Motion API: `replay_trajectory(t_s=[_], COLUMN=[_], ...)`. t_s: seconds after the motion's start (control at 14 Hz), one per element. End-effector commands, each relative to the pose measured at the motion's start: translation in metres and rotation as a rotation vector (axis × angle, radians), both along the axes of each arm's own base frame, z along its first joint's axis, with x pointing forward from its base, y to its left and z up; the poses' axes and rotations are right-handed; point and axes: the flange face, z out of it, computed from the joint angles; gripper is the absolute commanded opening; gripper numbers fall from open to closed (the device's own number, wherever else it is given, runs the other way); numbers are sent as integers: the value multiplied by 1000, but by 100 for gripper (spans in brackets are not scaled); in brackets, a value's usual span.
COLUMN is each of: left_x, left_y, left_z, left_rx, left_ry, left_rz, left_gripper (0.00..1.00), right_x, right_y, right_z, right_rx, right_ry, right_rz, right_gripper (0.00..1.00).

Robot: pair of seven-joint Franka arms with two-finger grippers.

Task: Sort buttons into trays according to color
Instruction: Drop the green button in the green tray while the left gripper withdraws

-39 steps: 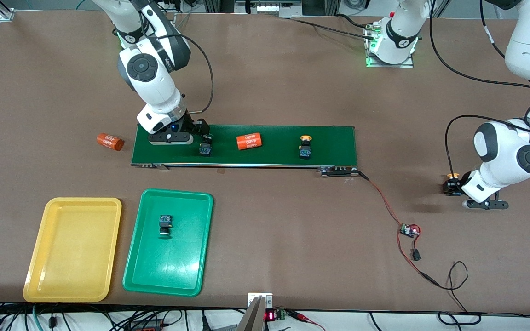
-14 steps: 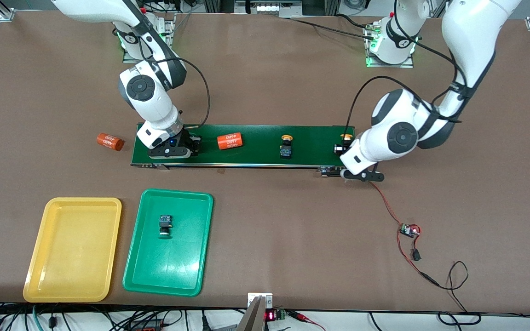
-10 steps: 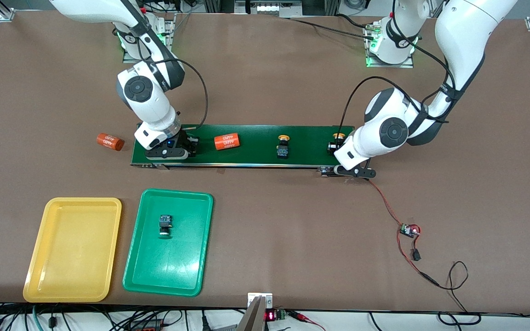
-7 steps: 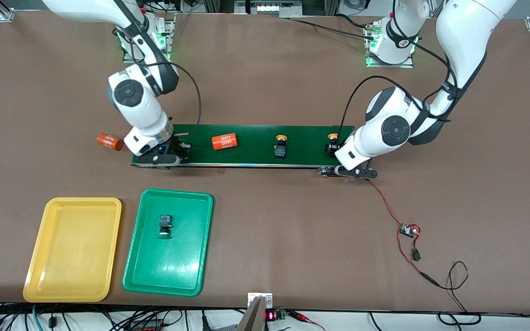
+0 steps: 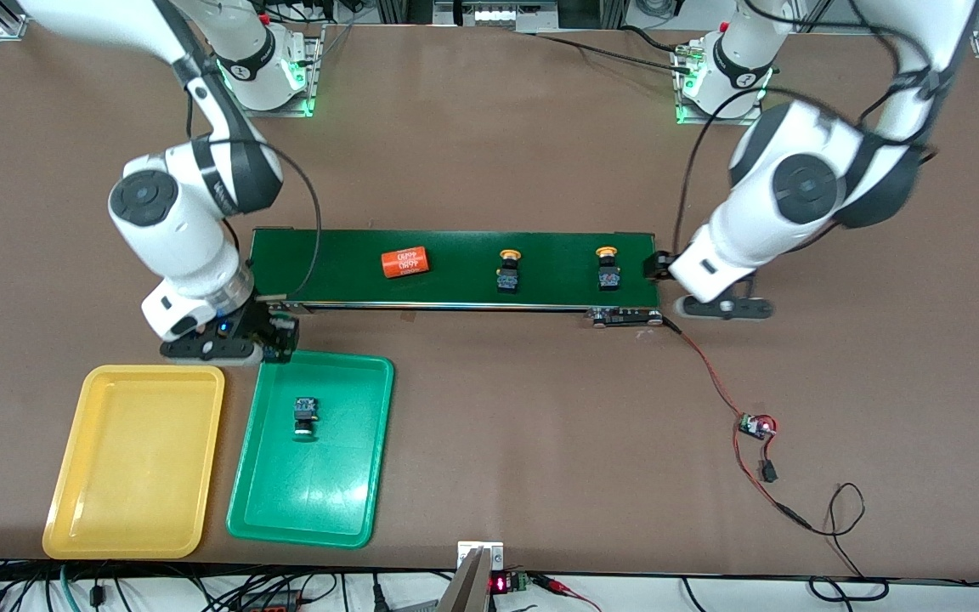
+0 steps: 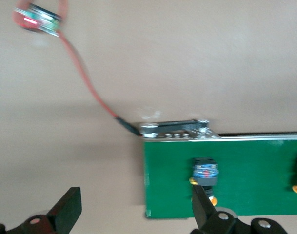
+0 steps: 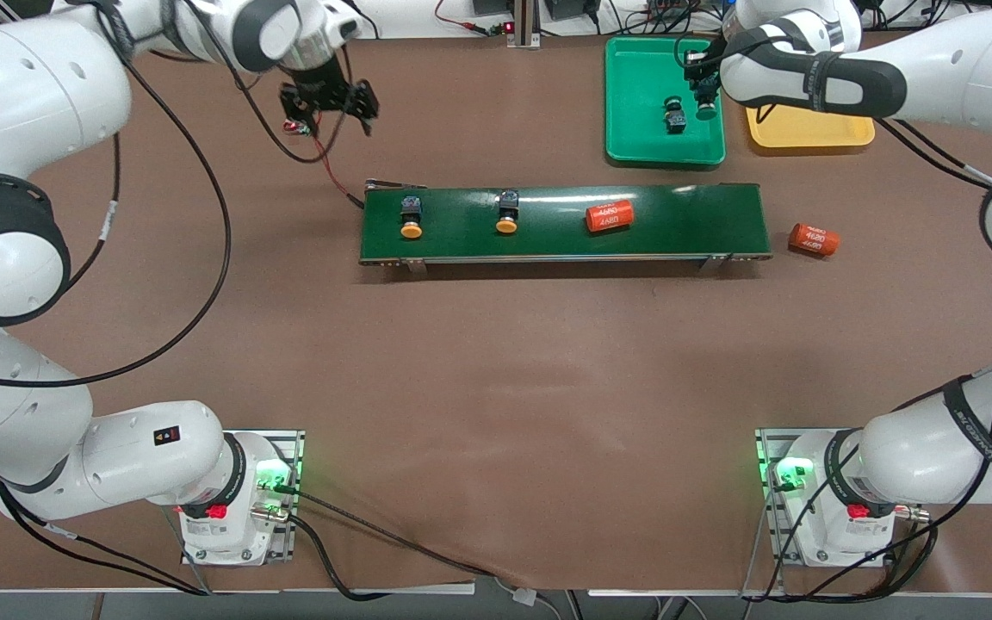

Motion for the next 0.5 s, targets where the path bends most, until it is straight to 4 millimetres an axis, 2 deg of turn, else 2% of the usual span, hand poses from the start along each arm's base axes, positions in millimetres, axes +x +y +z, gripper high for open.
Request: replay_trajectory(t_s=[0.0,0.14,0.29,0.43], left_x=[-4,-12,-21,-18], left_y=[26,53,76,108], left_z=[41,66,88,113], left_rx=[33,67,50,30], left_ry=[-44,-21,9,33], left_rz=[-50,-53,-59,-113], left_gripper=[100,100,100,100], right_x=[43,58,64,66], right_y=[10,18,24,32], right_z=[-42,-65,-87,-106], right_rx=[10,26,34,49], right_ry=[2,-17,-67,-113], right_rz=[12,22,32,37], right_gripper=[18,19,19,20])
